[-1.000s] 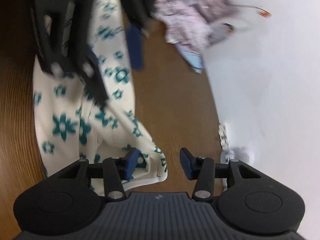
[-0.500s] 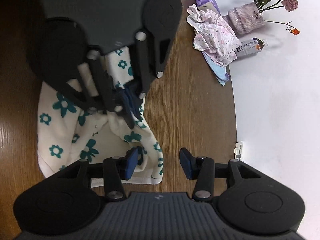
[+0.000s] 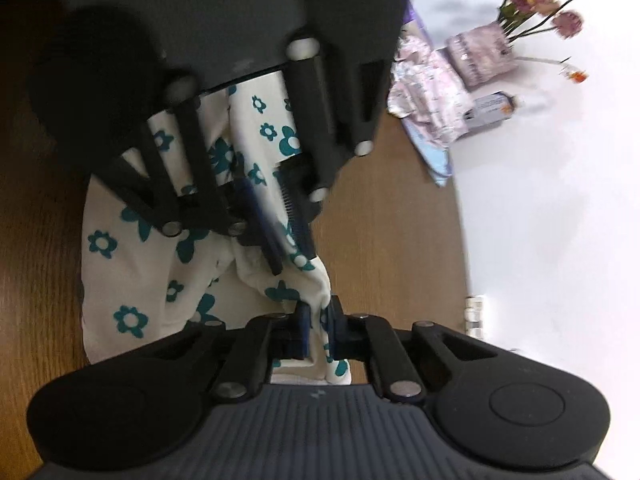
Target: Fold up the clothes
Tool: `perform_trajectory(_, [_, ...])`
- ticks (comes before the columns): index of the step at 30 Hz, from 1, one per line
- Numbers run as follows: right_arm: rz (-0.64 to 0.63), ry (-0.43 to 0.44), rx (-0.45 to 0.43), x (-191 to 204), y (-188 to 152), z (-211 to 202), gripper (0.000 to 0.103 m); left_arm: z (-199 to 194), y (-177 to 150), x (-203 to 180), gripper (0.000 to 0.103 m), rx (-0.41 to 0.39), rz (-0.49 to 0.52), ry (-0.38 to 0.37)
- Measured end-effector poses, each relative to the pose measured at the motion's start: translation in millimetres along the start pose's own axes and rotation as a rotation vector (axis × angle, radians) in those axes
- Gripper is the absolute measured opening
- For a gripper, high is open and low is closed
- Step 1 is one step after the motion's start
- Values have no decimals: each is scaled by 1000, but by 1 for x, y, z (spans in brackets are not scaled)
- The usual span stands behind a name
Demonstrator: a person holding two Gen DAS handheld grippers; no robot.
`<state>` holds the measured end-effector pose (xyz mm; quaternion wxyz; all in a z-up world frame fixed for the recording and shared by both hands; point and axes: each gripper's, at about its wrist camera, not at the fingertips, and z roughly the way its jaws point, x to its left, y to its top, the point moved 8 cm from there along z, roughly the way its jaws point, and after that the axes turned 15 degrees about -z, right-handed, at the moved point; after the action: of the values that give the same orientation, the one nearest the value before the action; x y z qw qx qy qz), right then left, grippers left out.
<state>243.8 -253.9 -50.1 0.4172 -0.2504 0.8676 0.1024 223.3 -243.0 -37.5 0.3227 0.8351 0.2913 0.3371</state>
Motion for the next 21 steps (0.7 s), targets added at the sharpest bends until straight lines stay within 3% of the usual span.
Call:
perform_trajectory(4, [-27,-68,40,20,2,6,7,8,-7,-6,2,7,44,18])
perform_trajectory(7, [-16,-99,66,26,-1,8,7,10,-12,-12,1,7,110,35])
perform_trajectory(11, [111,-18,-3,12,-6,-13,19,11,-12,-18,1,3,150,35])
perform_trajectory(14, [208,11,-65,-6,-8,-28,19,12,-12,-21,1,1,175,38])
perform_trajectory(21, [160,58,-36,-1,-7,-3,12,12,-13,-14,2,1,136,37])
